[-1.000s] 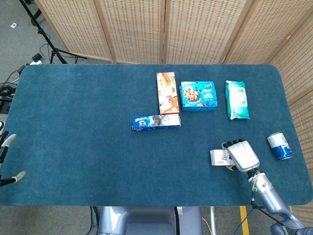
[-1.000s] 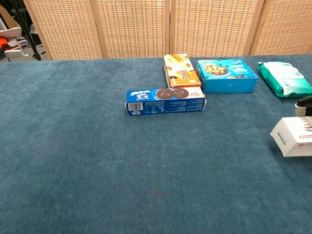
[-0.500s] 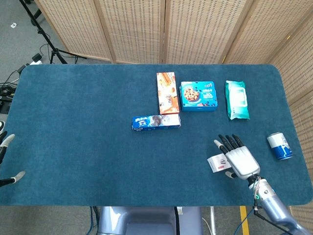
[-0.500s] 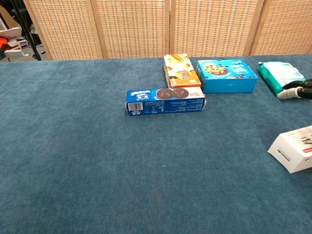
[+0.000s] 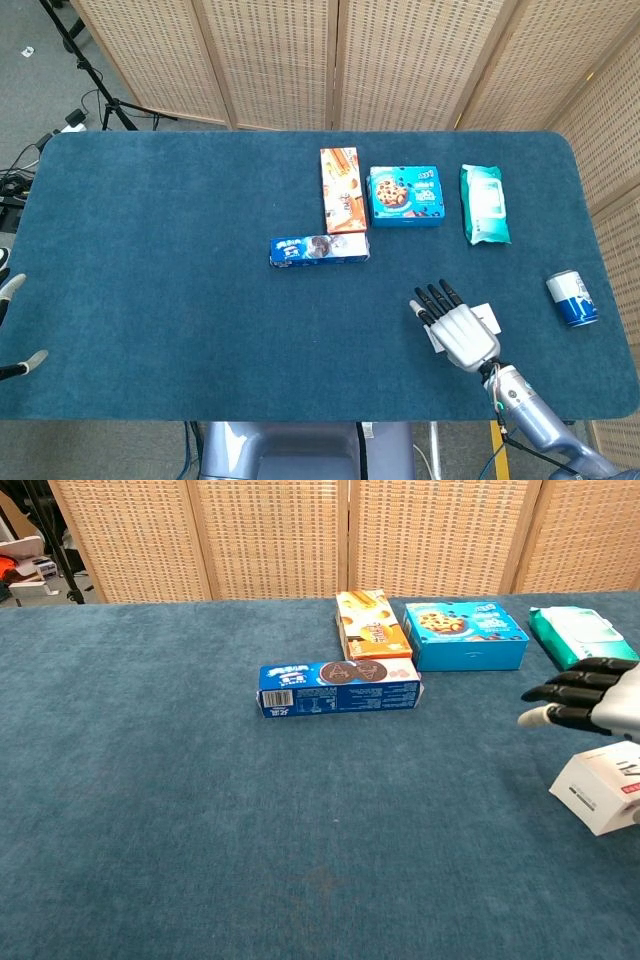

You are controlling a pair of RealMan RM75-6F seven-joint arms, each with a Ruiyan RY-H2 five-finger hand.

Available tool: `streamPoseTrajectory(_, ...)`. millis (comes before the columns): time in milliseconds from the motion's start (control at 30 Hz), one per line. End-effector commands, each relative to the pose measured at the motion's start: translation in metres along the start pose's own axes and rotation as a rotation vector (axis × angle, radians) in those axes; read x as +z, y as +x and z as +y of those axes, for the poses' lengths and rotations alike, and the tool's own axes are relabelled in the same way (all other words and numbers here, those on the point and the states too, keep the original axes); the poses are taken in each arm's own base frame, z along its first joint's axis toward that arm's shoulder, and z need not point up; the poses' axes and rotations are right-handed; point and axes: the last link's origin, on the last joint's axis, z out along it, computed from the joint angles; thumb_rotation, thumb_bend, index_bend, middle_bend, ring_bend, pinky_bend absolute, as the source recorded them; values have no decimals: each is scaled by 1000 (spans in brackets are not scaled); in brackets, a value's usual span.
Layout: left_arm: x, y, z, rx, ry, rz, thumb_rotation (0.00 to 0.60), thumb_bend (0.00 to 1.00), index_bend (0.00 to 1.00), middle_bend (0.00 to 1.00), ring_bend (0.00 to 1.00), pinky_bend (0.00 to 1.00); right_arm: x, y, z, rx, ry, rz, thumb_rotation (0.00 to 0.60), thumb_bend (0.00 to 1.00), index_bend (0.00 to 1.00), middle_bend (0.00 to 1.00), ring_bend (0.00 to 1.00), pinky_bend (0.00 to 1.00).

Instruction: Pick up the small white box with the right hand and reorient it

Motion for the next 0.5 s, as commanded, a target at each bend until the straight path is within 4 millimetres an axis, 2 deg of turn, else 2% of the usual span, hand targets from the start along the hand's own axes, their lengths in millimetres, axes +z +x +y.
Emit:
streamPoseTrajectory(33, 0, 0, 0, 1, 3, 0, 600, 0, 0, 0, 0, 0, 6, -2, -4, -62, 15, -2, 600, 0, 139, 91, 0, 43)
streamPoseTrajectory(200, 0, 0, 0, 0, 3, 0, 600, 0, 0, 0, 0, 0, 9, -5, -2, -97, -1, -20, 600, 0, 181, 143, 31, 75)
streamPoseTrajectory(500, 1, -1, 0, 2, 4, -6, 600, 0, 0, 0, 0, 0, 12, -11, -1, -101, -14, -54, 600, 0, 374, 327, 206, 163)
